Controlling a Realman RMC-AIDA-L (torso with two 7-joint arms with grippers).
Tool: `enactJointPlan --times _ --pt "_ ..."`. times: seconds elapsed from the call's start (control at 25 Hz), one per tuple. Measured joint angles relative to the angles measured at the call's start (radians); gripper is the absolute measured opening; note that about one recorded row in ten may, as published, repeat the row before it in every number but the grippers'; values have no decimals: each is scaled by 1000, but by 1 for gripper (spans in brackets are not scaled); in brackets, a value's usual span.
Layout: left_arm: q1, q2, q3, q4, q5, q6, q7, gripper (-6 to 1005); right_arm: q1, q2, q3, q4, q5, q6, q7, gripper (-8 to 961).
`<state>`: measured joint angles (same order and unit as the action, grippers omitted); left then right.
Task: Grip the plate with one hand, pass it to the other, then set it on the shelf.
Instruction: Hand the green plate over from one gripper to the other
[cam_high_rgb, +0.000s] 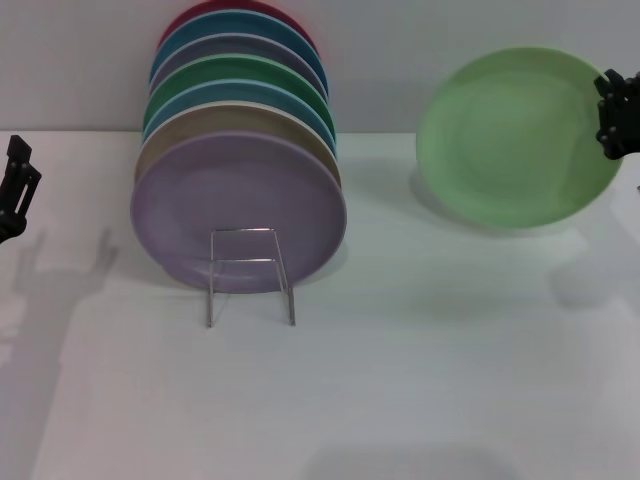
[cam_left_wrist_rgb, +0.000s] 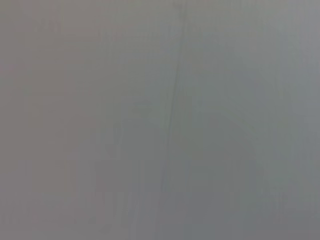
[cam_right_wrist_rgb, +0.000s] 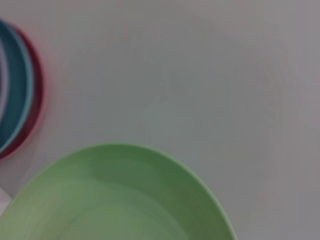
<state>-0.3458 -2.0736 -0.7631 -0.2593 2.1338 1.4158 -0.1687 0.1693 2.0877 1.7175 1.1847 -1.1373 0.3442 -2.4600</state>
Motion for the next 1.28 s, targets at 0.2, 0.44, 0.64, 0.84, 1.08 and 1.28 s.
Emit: enactJointPlan --times 0.2,0.44,0.64,0.84,1.08,1.28 --pt "2 0 9 0 0 0 0 757 -14 0 -30 30 2 -6 -79 20" --pt "10 1 42 -12 0 6 0 755 -62 0 -52 76 15 6 -75 20" --pt "23 0 78 -14 0 27 5 753 -132 0 -66 113 105 42 -75 19" --pt "32 1 92 -14 0 34 1 752 -188 2 -72 156 155 59 -56 19" --pt "48 0 145 -20 0 41 3 750 -213 3 -81 146 198 103 -18 20" --pt "70 0 212 -36 0 85 12 748 -240 4 -83 124 228 189 18 19"
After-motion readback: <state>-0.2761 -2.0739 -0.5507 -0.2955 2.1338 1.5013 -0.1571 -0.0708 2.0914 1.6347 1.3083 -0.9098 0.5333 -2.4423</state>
